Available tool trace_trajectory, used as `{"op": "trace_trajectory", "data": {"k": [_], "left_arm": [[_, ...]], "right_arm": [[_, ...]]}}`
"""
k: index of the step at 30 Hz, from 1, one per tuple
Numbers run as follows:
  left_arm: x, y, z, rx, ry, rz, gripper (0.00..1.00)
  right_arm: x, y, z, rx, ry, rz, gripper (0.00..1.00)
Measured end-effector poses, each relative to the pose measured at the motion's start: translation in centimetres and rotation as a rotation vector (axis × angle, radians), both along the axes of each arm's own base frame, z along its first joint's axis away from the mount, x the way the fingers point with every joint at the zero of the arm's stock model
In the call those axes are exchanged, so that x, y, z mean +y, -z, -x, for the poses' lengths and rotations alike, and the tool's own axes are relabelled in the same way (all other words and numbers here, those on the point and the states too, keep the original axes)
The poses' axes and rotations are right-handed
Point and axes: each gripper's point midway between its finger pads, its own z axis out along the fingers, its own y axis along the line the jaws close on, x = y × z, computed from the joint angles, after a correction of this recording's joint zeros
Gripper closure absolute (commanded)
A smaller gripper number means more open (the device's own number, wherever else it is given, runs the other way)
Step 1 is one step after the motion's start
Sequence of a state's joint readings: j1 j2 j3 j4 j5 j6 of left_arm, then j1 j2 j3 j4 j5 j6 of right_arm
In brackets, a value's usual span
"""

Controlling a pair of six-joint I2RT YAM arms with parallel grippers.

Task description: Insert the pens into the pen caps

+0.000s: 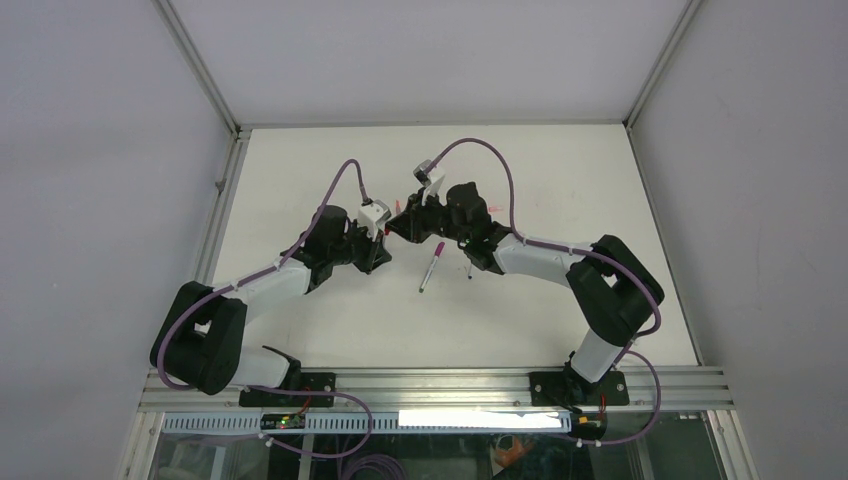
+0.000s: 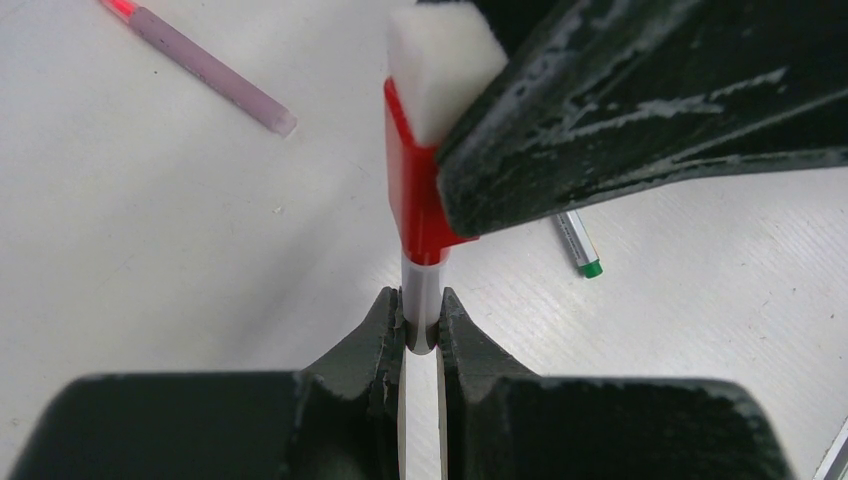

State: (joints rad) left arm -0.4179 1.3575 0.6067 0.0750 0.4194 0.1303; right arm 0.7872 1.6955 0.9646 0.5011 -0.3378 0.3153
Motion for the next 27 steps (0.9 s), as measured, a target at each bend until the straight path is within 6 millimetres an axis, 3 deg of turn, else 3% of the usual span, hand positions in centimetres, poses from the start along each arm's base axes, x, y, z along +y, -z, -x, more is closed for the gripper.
{"op": "trace_trajectory", "data": {"k": [27], "left_arm": [[-0.39, 0.09, 0.42, 0.013, 0.01, 0.031, 1.0]], "right_arm": [[0.1, -0.21, 0.17, -0.014, -0.01, 0.027, 1.0]]}}
